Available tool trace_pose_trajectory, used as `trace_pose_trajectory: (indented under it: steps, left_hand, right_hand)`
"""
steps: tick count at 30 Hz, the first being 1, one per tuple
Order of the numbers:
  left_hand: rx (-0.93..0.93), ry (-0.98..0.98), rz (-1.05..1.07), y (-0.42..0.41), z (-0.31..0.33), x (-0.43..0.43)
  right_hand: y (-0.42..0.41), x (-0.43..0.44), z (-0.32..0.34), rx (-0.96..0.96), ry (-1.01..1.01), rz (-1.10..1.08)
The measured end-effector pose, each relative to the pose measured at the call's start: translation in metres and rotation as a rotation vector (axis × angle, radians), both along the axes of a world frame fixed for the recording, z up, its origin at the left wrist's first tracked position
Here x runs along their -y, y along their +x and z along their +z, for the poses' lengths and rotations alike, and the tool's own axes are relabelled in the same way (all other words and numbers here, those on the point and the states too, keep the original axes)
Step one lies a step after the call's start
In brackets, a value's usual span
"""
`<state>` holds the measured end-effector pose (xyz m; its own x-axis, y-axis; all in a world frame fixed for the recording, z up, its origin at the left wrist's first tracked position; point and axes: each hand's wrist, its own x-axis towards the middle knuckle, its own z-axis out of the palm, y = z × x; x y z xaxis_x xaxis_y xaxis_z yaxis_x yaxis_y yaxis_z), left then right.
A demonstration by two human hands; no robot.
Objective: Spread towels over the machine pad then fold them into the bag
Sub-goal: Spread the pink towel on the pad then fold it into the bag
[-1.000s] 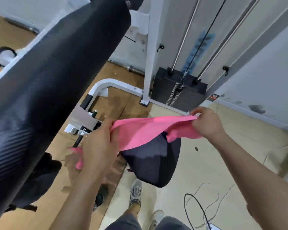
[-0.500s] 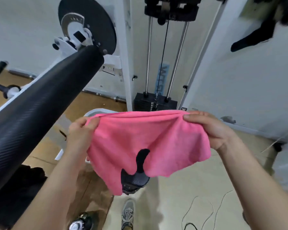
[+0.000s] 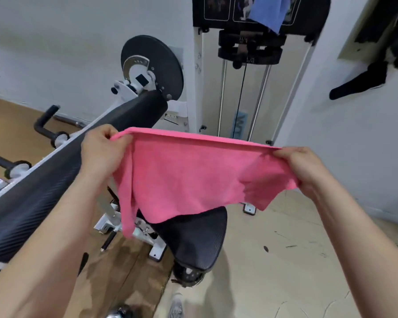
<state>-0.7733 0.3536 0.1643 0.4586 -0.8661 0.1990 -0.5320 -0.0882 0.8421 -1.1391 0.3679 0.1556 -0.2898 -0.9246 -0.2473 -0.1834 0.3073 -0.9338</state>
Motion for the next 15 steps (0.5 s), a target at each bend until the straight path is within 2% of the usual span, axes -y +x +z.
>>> trace_pose_trajectory:
  steps: [2, 3, 5, 8, 10, 12, 14, 15]
  left_hand:
    - [-0.109, 0.034, -0.01, 0.0, -0.002, 0.014]
    - [-0.216, 0.095, -0.047, -0.001, -0.001, 0.021]
    - [-0.496, 0.234, -0.1, -0.002, 0.006, 0.04]
    - [-0.881, 0.358, -0.212, -0.008, 0.014, 0.068]
    - [-1.067, 0.395, -0.355, -0.02, 0.016, 0.081]
    - [-1.249, 0.426, -0.487, -0.033, 0.017, 0.091]
    - [-1.371, 0.455, -0.61, -0.047, 0.022, 0.094]
    - [-1.407, 0.466, -0.652, -0.054, 0.025, 0.092]
  right_hand:
    - [0.011, -0.003, -0.011, 0.486, 0.117, -0.069]
    - [0.017, -0.006, -0.016, 0.588, 0.193, -0.053]
    - [0.033, -0.007, -0.024, 0.608, 0.314, 0.033]
    - [0.056, 0.003, -0.018, 0.534, 0.332, 0.095]
    - [0.069, 0.014, -0.008, 0.547, 0.244, 0.12]
    - [0.082, 0.022, 0.001, 0.659, 0.096, 0.117]
    - [0.095, 0.025, 0.011, 0.741, -0.034, 0.095]
    - [0.104, 0.024, 0.015, 0.721, -0.082, 0.1]
